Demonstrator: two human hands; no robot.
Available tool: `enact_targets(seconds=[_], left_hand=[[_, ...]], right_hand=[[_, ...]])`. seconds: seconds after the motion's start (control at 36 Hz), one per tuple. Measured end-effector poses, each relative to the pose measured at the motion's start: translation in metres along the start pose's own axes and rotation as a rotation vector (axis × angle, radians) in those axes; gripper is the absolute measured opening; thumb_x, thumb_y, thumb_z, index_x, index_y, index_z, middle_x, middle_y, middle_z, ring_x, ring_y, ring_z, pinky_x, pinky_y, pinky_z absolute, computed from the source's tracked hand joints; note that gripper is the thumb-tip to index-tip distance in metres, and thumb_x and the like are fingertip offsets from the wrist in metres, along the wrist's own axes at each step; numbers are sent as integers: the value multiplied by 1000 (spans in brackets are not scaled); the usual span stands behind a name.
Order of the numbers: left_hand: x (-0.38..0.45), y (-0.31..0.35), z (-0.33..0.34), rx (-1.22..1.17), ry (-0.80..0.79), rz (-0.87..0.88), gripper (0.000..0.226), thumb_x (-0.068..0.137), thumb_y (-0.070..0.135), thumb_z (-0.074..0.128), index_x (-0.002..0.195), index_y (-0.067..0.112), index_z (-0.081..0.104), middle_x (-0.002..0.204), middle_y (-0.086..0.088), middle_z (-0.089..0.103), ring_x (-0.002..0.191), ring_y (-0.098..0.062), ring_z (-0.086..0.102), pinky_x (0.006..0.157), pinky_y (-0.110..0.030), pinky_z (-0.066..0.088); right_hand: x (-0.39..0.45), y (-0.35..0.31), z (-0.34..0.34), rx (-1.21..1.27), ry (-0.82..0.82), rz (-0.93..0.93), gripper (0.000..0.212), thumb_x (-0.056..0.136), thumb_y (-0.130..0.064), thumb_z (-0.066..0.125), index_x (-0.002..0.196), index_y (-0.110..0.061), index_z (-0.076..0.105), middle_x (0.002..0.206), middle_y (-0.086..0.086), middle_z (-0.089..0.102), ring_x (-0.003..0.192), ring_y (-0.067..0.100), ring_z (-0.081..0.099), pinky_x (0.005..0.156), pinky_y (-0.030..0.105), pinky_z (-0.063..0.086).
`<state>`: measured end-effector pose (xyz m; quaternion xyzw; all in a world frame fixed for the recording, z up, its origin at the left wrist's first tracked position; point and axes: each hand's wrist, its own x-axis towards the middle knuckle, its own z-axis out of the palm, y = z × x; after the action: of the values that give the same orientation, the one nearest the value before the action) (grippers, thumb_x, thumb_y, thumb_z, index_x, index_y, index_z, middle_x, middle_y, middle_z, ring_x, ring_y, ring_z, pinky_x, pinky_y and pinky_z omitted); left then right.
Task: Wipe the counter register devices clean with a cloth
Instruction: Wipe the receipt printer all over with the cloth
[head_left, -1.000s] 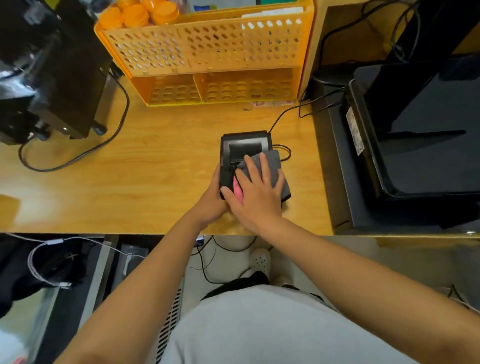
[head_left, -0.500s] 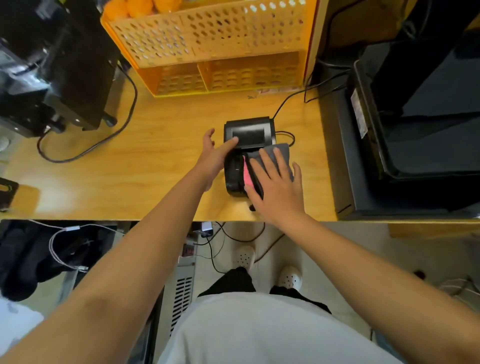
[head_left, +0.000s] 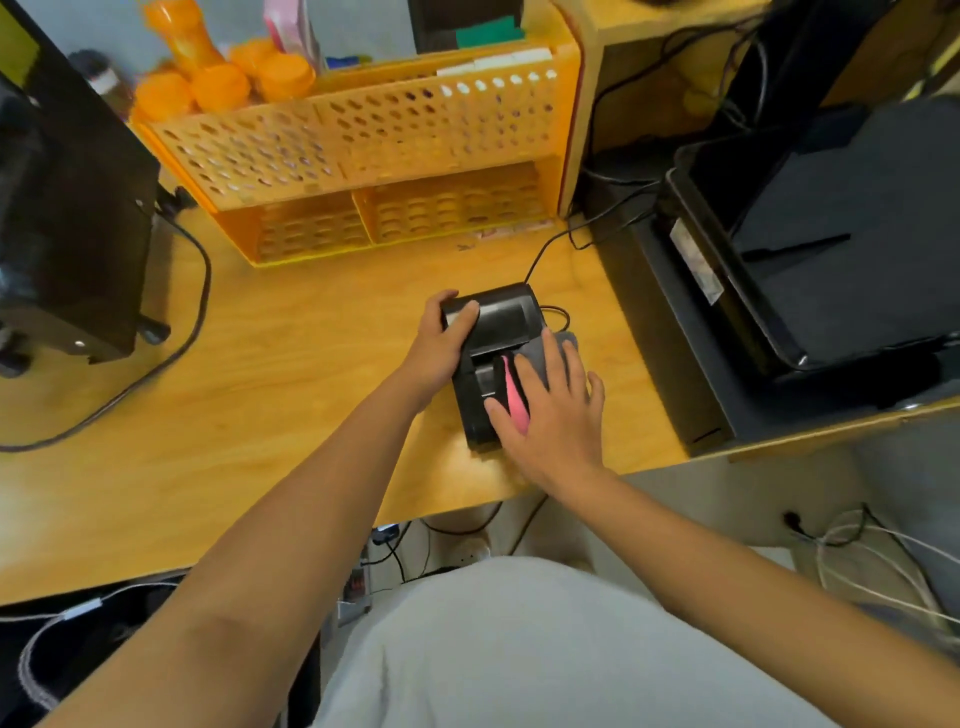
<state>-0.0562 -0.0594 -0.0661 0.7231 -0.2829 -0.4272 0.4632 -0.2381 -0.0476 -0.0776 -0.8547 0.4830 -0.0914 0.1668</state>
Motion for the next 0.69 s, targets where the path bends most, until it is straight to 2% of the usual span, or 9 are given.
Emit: enact_targets(seconds=[0.08,0.14,0.42,0.61,0.69], left_hand=[[5,-4,0,-1,-4,24,52,105,45,54,149,25,37,148,-11,46,131,-30,53,108,-48,50],[6,-5,1,0,0,36,52,105,44,55,149,22,38,150,-12,45,136,-32,49,113,-52,44],[13,-13,2,31,34,89,51,102,50,57,144,25,44,147,-9,45,135,-31,48,113,-53,42],[15,-20,2,59,57,121,53,98,57,54,143,31,44,151,-3,41,140,-29,39,117,-54,34],[17,-20,3,56,59,127,52,99,55,55,144,30,45,150,-4,42,140,-29,40,118,-54,34]], right_hand=[[0,-7,6,65,27,22,71,92,-68,36,152,-30,44,172,3,4,157,25,-3,122,57,11],[-2,-10,7,77,30,-7,73,91,-71,34,152,-32,45,172,1,4,157,25,-6,123,56,9],[-12,-17,9,160,31,24,69,87,-76,38,148,-44,48,172,-5,8,156,14,-13,123,50,-5],[-35,-20,16,214,79,51,53,93,-56,54,144,-42,52,169,-3,23,158,18,-2,122,58,8],[-37,-28,19,214,113,90,51,94,-56,53,143,-41,53,168,-2,25,158,20,2,121,59,11]])
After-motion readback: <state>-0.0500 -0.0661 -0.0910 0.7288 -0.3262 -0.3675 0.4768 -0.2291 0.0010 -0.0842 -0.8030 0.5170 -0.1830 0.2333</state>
